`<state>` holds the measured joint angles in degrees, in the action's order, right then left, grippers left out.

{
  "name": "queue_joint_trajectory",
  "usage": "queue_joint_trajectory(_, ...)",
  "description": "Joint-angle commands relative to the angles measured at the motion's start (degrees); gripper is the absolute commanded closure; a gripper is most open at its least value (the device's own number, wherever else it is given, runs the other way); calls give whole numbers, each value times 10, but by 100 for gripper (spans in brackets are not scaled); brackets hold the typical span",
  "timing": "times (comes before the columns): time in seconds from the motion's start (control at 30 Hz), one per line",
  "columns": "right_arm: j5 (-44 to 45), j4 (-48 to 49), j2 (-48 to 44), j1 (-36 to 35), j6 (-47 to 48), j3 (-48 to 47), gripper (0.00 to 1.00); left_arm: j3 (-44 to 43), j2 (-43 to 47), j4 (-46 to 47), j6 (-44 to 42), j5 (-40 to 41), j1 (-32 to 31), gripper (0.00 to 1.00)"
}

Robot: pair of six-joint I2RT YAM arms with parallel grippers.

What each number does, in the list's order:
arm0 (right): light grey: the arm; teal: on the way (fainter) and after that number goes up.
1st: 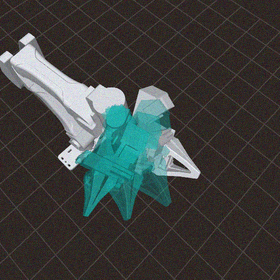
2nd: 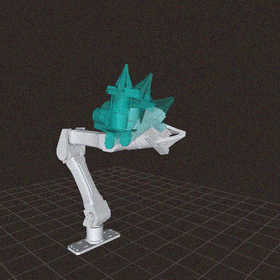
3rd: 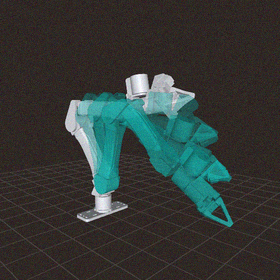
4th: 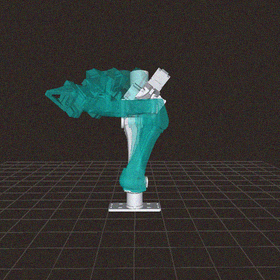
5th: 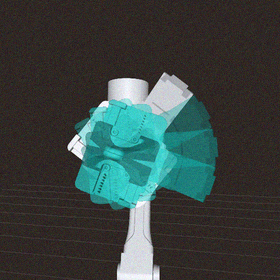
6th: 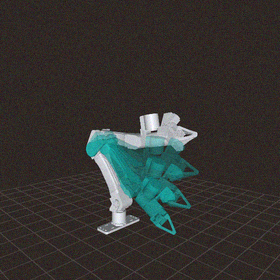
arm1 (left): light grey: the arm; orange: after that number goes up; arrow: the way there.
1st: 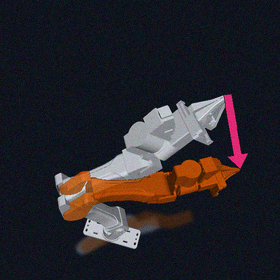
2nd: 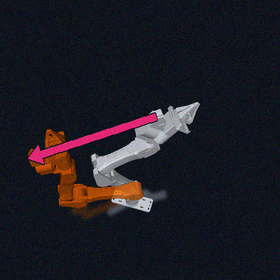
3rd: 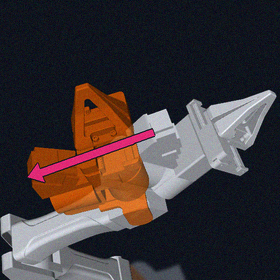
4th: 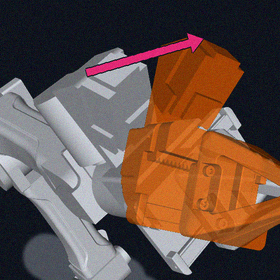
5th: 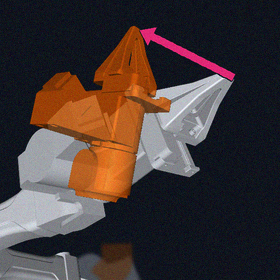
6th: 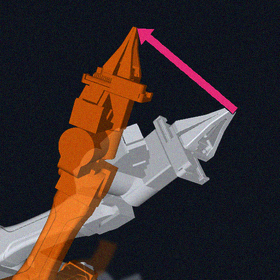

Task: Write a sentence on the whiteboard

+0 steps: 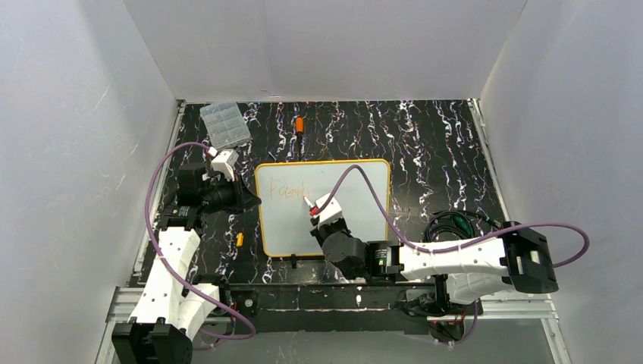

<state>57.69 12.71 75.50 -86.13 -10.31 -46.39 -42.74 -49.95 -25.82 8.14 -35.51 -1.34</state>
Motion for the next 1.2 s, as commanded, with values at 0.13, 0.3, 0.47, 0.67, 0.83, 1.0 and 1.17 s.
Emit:
queue_joint_trajectory(0.13, 33, 31, 5, 19, 3, -24, 99, -9, 4, -8, 3, -21, -2, 90)
queue_joint_trajectory(0.3, 38, 32, 6, 25, 5, -25, 99, -9, 4, -8, 3, -20, -2, 90)
queue_joint_trajectory(0.47, 42, 33, 3, 29, 5, -25, 99, -9, 3, -8, 3, -20, -2, 90)
queue_joint_trajectory(0.67, 50, 33, 1, 31, 4, -21, 99, -9, 2, -8, 2, -19, -2, 90)
queue_joint_trajectory(0.83, 53, 29, -2, 32, 0, -19, 99, -9, 2, -8, 2, -19, -2, 90)
queue_joint_trajectory(1.0, 52, 21, -2, 32, -8, -18, 99, -9, 2, -8, 2, -18, -3, 90)
queue_joint_trajectory(1.17, 54, 15, -8, 32, -16, -13, 99, -9, 3, -8, 2, -18, -2, 90)
